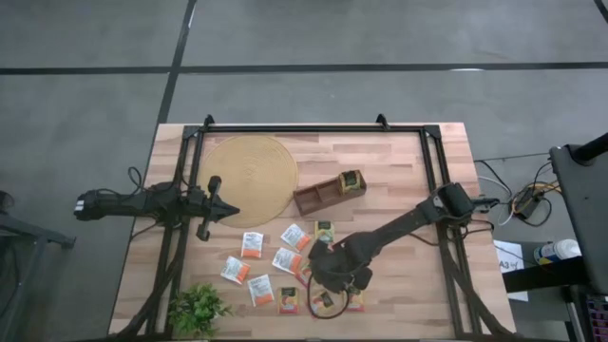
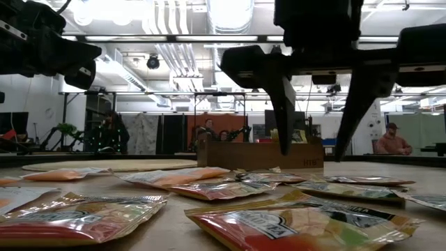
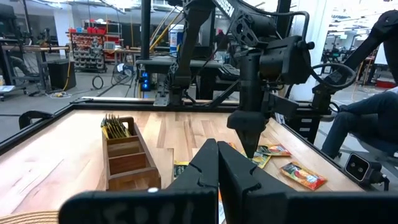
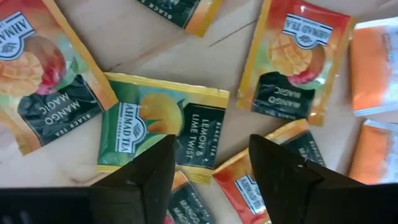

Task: Pick & Place Tea
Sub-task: Put the yellow tea bag into the right section of the wooden organizer

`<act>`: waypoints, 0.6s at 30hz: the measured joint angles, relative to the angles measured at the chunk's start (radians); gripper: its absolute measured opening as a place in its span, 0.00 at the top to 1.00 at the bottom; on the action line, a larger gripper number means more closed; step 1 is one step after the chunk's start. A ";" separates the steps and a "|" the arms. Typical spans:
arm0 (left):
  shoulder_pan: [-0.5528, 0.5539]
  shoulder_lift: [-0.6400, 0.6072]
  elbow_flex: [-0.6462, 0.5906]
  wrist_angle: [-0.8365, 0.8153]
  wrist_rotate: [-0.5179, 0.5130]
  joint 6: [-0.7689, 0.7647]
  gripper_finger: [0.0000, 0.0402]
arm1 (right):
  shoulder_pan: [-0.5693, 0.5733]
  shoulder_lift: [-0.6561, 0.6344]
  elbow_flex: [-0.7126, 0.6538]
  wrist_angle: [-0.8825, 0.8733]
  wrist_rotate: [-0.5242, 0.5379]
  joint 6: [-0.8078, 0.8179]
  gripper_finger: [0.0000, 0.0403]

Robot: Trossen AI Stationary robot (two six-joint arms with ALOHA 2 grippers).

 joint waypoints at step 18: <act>0.000 0.000 0.000 0.000 0.000 0.000 1.00 | -0.010 0.052 -0.035 0.060 -0.003 0.038 0.59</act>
